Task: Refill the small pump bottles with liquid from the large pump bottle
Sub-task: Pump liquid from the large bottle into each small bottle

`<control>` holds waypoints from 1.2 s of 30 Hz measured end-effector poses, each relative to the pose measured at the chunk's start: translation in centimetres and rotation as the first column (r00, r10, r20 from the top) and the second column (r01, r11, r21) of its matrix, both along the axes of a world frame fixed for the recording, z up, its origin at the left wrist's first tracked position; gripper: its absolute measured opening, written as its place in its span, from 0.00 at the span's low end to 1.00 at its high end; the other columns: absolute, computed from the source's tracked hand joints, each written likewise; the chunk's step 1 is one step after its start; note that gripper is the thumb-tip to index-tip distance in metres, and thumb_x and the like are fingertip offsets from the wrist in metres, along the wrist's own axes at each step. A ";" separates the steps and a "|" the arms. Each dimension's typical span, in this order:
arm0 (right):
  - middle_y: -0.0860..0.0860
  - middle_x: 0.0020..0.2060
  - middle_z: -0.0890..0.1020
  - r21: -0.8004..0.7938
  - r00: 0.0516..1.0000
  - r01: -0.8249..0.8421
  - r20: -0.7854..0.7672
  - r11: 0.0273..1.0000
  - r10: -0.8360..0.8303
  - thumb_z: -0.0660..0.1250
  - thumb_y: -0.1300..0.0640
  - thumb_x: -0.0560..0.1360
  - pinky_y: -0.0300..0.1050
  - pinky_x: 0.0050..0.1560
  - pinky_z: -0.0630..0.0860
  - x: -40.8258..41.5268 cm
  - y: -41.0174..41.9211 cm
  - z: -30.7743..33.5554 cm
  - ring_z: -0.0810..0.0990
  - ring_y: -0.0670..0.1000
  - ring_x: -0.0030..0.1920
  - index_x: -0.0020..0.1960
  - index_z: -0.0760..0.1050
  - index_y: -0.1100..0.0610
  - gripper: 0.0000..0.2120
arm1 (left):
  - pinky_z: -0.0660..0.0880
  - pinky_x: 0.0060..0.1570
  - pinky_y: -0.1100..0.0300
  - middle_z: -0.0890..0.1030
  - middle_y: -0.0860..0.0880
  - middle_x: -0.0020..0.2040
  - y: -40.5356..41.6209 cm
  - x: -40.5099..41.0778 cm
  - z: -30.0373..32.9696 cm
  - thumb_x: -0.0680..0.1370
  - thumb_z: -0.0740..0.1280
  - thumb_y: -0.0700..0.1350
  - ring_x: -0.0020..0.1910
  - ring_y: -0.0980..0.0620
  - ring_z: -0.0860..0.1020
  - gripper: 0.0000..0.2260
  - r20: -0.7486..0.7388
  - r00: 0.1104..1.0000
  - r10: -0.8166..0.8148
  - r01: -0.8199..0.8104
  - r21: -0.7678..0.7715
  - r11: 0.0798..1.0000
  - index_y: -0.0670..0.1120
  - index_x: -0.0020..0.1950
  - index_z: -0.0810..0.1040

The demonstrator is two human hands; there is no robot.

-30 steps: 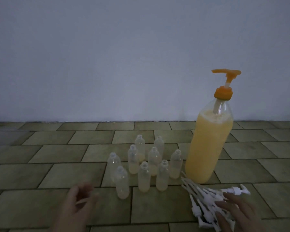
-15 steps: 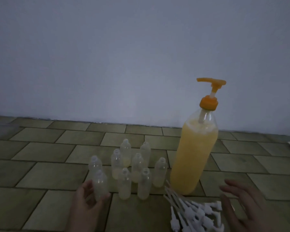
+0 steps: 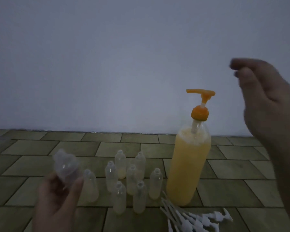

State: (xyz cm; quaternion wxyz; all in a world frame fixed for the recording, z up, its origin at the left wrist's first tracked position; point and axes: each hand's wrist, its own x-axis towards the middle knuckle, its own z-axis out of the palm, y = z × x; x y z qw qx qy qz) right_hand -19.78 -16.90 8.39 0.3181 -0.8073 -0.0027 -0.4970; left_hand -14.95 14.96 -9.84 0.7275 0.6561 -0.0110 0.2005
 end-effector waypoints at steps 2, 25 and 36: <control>0.37 0.61 0.71 -0.117 0.982 -0.056 -0.187 0.992 0.034 0.49 0.42 0.80 0.27 0.53 0.62 1.4 0.8 2.2 0.69 0.35 0.58 0.67 0.69 0.44 0.20 | 0.75 0.36 0.75 0.81 0.54 0.43 -2.1 -0.5 4.8 0.72 0.67 0.40 0.37 0.66 0.79 0.11 0.118 0.989 -0.089 0.086 0.027 0.996 0.45 0.53 0.74; 0.37 0.63 0.67 -0.313 0.980 0.004 -0.190 0.950 -0.066 0.44 0.36 0.76 0.40 0.62 0.60 3.0 0.9 -2.9 0.63 0.39 0.65 0.69 0.65 0.44 0.26 | 0.70 0.53 0.68 0.72 0.57 0.63 -14.9 4.0 12.3 0.78 0.63 0.50 0.58 0.57 0.72 0.19 0.066 0.794 -0.604 0.508 0.472 0.720 0.56 0.68 0.64; 0.28 0.61 0.61 -0.318 0.963 -0.040 -0.267 0.947 -0.049 0.36 0.31 0.74 0.30 0.60 0.54 4.5 0.5 -2.2 0.58 0.29 0.63 0.71 0.65 0.44 0.35 | 0.67 0.53 0.71 0.69 0.58 0.65 -15.0 4.7 12.6 0.78 0.64 0.49 0.58 0.60 0.70 0.22 0.169 0.824 -0.541 0.337 0.622 0.707 0.56 0.70 0.63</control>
